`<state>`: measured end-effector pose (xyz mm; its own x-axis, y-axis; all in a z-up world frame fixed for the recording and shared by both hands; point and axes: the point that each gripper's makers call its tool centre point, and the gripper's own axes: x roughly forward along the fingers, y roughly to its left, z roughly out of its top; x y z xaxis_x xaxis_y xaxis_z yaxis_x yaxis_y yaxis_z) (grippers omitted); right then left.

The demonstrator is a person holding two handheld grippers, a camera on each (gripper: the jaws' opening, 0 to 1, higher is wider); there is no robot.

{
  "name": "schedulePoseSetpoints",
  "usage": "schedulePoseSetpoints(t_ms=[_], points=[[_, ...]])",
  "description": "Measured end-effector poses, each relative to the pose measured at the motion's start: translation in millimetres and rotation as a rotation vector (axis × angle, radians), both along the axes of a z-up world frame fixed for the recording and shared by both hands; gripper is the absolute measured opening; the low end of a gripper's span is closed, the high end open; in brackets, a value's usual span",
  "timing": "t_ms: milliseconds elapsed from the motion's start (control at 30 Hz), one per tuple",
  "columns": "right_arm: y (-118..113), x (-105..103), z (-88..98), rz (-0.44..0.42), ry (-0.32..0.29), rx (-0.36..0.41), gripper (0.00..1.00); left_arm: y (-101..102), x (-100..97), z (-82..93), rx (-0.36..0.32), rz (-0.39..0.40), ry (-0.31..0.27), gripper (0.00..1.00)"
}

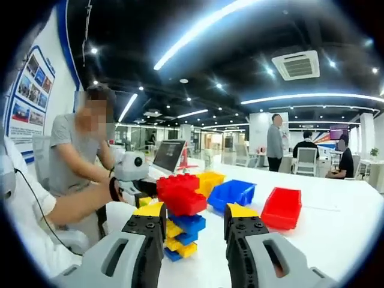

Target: Take apart the toy blocks one by one and place each separated block into its matching bin, sorting the blocks by their type until all the connected pieces are disassembled and separated into the correct bins

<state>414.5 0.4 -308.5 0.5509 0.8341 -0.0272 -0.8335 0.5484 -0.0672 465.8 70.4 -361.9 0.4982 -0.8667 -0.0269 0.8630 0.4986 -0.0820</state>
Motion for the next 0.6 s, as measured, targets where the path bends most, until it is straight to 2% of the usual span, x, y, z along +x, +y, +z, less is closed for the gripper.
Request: schedulePoseSetpoints(t_ms=[200,333,467,600], points=[[40,-2,3.8,0.011,-0.002,-0.009,0.4,-8,3.0,1.7,-0.058,0.024,-0.01,0.45],[62,0,1.3,0.005,-0.009,-0.045,0.44,-8,1.3,2.6,-0.056,0.07,-0.044,0.39],[70,10,1.2,-0.039,-0.022,-0.063,0.44,-4,-0.3,3.0,-0.037,0.157,-0.08,0.33],[72,20,-1.9,-0.076,-0.026,-0.071,0.41,-6,-7.5,2.5,-0.029,0.214,-0.087,0.28]])
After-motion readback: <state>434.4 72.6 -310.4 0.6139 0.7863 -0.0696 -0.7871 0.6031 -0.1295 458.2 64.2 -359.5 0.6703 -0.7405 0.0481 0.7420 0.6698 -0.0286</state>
